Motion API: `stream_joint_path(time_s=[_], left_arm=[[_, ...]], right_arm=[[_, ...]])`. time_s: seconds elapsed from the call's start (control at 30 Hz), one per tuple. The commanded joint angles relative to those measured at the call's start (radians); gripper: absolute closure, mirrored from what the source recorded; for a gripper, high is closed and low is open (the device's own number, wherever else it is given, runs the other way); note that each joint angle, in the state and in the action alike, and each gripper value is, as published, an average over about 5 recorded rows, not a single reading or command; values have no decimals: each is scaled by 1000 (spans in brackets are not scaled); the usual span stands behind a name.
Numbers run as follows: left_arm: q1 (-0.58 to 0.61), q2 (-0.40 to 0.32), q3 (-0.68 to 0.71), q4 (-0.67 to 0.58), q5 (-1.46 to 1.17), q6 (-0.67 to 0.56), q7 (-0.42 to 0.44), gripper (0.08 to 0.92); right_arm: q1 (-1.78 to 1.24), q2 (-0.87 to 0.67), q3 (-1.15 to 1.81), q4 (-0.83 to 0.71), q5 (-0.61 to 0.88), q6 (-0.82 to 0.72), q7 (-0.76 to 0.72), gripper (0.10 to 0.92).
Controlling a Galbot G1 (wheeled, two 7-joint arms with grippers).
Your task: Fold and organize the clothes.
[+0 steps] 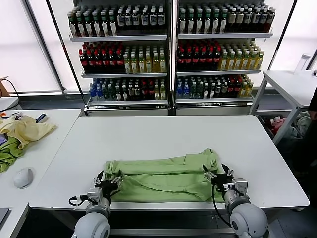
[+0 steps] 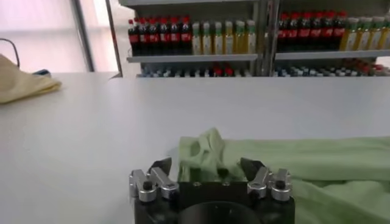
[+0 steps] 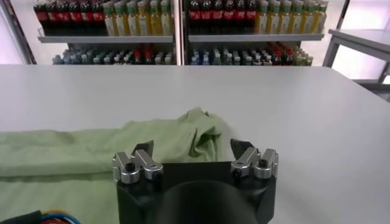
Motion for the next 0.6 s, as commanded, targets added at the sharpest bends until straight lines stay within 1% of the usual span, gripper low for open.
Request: stream_joint_path(time_s=[0.03,0.23,0.37,0.43,0.5,0.6], left_arm=[[7,-54,-9,45,9,8,-20,447],[10,-49,-29,43,-73,8,-7,620],[14,-18,-63,31,-120,-8,10,733],[14,18,-94,23,-134,-16,21,793],[14,67,-133,18,-145,-24,33,842],[14,154,-202,18,-162,-33,49,875]], right_arm=[[-8,-2,3,8,3,1,1,203],[-1,-4,2,10,8,1,2,203],[2,-7,3,12,12,3,4,203],[3,-9,6,13,16,8,6,203],[5,-11,10,12,20,13,8,203],[9,-13,13,11,25,16,9,203]])
